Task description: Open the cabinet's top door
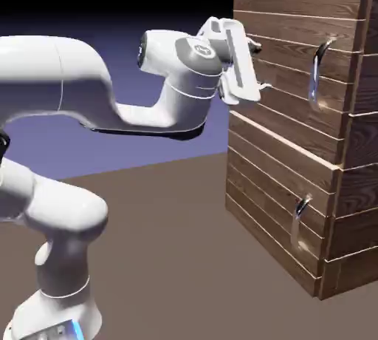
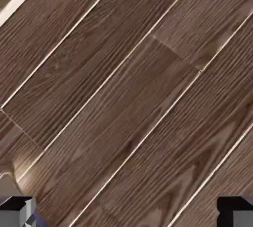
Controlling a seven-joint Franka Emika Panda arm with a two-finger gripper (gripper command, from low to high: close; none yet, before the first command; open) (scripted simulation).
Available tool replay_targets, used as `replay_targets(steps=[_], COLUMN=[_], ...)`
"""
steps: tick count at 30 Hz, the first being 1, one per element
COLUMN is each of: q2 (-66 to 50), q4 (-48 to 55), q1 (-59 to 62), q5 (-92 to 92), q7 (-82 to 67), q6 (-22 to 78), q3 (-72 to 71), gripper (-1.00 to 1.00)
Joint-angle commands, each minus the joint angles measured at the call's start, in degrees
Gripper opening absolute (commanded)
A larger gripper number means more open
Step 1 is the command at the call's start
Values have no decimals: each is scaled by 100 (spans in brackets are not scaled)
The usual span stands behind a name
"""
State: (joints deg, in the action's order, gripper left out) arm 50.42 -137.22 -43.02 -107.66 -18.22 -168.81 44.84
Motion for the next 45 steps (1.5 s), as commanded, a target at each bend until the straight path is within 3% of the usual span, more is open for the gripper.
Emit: replay_targets(steps=[1, 14, 22, 23, 45], q2=[41, 575, 326, 326, 1663], q4=[55, 771, 1528, 1528, -2039], q1=[-98, -1371, -2428, -2428, 1146], q5=[-250, -3488, -3676, -3676, -744], q7=[-141, -1966, -1941, -1941, -2337], q6=[12, 168, 318, 318, 3356], q3=[104, 1453, 2085, 2085, -2011], gripper=[0, 0, 0, -100, -100])
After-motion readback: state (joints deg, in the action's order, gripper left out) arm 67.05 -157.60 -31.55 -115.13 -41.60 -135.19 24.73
